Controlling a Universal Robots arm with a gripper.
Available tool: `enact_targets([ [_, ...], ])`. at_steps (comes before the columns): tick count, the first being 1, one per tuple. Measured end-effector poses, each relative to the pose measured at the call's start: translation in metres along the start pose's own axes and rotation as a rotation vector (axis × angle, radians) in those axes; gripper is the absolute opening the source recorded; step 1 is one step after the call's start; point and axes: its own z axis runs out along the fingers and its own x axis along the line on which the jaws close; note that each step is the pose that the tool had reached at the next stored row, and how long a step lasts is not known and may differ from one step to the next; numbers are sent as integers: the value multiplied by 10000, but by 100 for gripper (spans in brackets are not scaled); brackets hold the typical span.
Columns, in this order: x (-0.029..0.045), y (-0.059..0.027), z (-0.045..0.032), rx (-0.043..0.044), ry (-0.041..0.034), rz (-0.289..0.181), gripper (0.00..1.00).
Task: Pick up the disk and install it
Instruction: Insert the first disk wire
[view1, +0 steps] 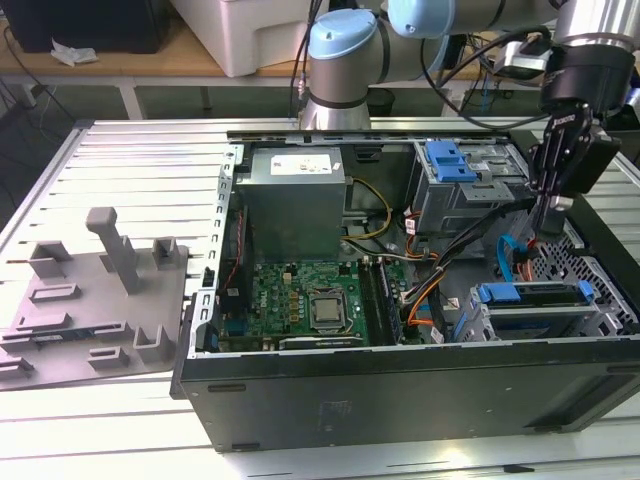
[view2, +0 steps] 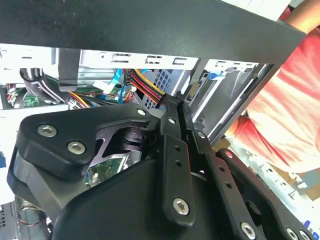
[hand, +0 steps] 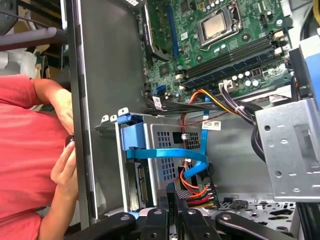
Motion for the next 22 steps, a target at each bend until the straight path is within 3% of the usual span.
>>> enact_targets([
  [3, 9, 28, 10, 68, -8, -47, 17],
  [6, 29, 49, 29, 139, -77, -84, 17],
  [8, 46, 55, 46, 232, -270, -111, 17],
  [11, 67, 63, 64, 299, -432, -120, 17],
  [15, 96, 85, 90, 354, -565, -121, 17],
  [18, 126, 100, 116, 411, -710, -110, 17],
  [22, 191, 140, 151, 475, -776, -76, 17],
])
